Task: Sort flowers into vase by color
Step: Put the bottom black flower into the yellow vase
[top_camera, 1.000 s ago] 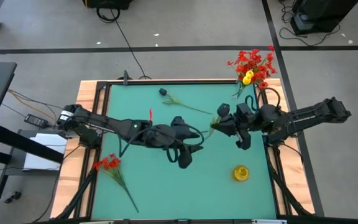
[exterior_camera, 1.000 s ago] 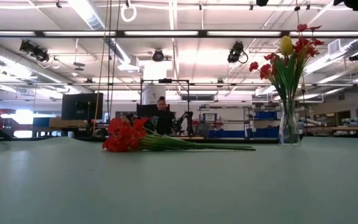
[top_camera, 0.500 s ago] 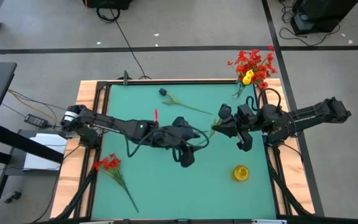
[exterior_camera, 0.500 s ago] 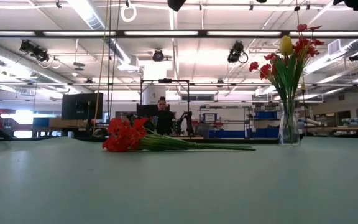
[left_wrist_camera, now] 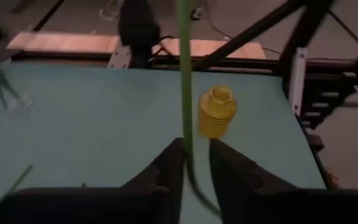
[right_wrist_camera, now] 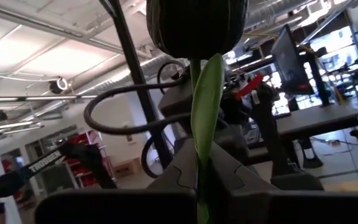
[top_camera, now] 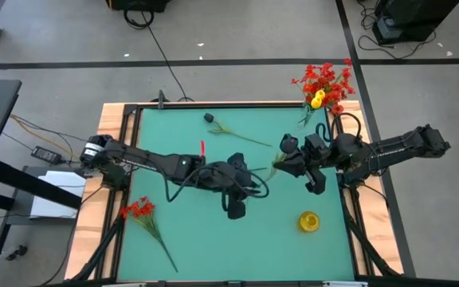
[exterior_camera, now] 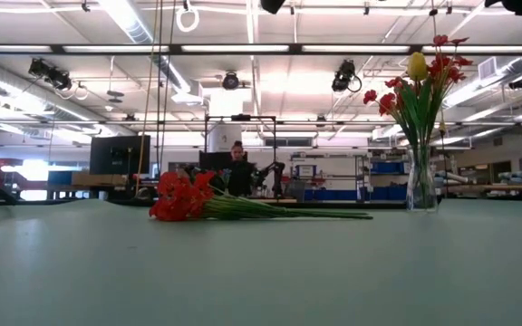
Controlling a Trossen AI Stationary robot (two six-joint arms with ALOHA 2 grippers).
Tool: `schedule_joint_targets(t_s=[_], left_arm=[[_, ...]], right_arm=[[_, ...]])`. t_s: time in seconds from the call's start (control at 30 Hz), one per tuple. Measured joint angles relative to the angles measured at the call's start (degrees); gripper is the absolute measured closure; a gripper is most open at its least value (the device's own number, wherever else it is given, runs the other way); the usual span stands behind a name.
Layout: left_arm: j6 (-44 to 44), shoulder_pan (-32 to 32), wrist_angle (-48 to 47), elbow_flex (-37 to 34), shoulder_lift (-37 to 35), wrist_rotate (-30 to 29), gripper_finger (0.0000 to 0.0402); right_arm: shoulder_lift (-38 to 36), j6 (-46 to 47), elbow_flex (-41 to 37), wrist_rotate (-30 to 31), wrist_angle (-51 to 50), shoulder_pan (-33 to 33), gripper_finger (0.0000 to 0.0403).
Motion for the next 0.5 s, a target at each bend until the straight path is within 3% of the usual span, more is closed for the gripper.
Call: schedule_joint_targets(t_s=[0.17, 0.37, 0.5], left_arm=[[7.15, -0.38, 1.33, 0.02, 0.59, 2.56, 0.039], [17.83, -2.87, 2.71, 0.04, 0.57, 2.28, 0.0391], [14.37, -3.02, 2.57, 0.06, 0.46, 2.15, 0.0387]], right_arm=[[0.09, 7.02, 0.0, -4.48, -0.42, -2.25, 0.039], [0.15, 17.0, -0.02, -9.66, -1.29, -6.96, 0.039], [0.15, 17.57, -0.02, -10.07, -1.31, -8.23, 0.0389]])
